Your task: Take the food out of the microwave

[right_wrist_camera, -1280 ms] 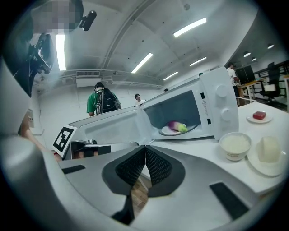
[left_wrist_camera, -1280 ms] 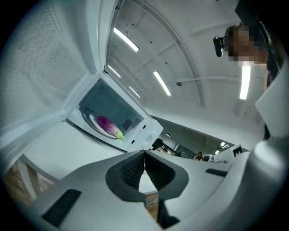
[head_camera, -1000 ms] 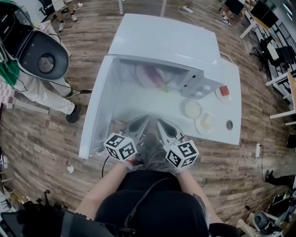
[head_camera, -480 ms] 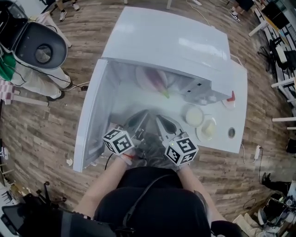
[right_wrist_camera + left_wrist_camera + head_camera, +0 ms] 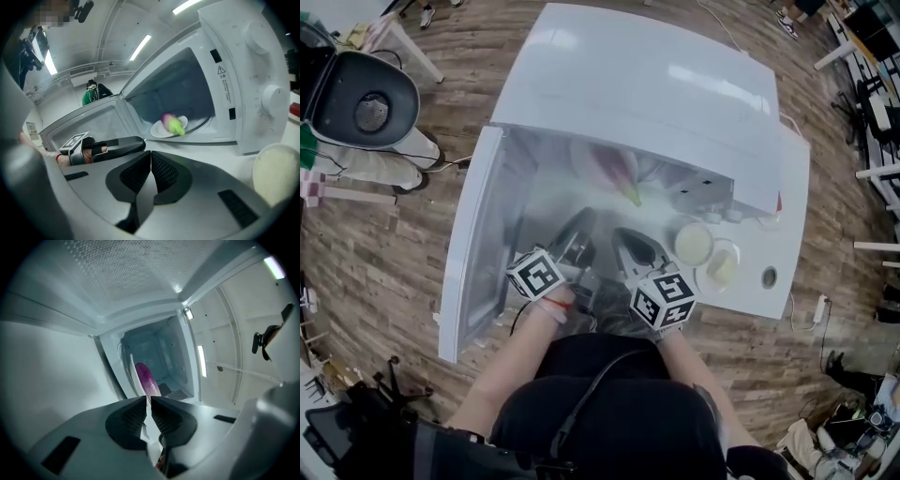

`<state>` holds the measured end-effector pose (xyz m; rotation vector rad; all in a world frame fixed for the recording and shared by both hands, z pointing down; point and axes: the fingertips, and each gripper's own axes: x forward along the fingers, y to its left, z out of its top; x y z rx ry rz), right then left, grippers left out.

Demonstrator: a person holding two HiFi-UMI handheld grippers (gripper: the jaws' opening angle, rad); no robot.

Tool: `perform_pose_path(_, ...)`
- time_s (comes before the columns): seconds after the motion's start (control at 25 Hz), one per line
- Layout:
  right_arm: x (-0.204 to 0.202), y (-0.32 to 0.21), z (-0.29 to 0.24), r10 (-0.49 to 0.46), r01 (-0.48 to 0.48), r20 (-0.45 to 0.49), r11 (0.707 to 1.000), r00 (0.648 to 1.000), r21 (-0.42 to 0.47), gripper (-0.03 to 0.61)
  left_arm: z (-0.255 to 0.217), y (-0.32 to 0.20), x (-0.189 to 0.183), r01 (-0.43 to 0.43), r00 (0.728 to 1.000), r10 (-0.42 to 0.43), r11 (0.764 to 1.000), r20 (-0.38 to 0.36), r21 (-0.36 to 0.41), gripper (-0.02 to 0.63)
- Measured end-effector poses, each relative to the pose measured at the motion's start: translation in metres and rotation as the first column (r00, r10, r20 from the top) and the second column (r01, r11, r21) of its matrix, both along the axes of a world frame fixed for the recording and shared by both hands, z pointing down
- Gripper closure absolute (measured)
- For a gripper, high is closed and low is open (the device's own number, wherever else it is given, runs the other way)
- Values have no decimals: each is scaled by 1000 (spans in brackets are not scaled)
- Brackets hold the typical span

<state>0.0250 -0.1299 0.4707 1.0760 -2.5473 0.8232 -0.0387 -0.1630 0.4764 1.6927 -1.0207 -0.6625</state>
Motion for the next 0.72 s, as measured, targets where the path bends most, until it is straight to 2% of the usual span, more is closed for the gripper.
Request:
perform_pose_path(0.24,-2,-6,13,-21,19,-38,999,999,-42,558,4,-17,4,13,999,-14,1000,-52,-19,530)
perform_pose_path(0.56,5,-13,20,-21,18,-42,998,999,-65,558,11,-32,6,37,986,-48,997,-158,-68,522)
perform_pose_path(0.72,7,-16,23,-19,16,-43,997,999,-74,558,8,-38,11,26,971,-43,997,-237,-73,520)
